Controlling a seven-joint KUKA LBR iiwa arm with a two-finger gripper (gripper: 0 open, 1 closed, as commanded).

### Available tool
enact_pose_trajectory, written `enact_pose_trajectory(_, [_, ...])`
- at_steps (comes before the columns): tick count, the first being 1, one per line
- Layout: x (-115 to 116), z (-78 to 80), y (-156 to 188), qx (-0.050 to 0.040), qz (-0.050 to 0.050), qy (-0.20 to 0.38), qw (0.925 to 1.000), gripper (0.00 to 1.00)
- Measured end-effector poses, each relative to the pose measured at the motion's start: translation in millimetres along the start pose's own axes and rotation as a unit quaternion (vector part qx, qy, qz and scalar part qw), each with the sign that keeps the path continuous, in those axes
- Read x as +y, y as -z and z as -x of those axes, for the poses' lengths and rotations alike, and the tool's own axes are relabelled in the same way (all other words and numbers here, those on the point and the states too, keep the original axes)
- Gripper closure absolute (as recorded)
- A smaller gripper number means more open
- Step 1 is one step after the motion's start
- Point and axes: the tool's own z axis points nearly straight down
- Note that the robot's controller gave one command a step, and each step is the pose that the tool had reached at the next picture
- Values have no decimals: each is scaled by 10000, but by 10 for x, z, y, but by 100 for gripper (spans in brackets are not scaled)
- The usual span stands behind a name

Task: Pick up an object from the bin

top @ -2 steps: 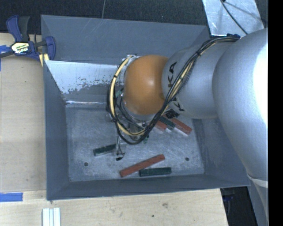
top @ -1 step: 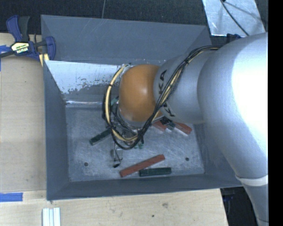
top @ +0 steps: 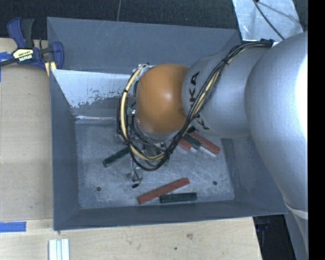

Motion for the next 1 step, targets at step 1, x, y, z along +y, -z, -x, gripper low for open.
enact_pose_trajectory(1, [53, -115, -286, 10, 2, -233, 9997, 0])
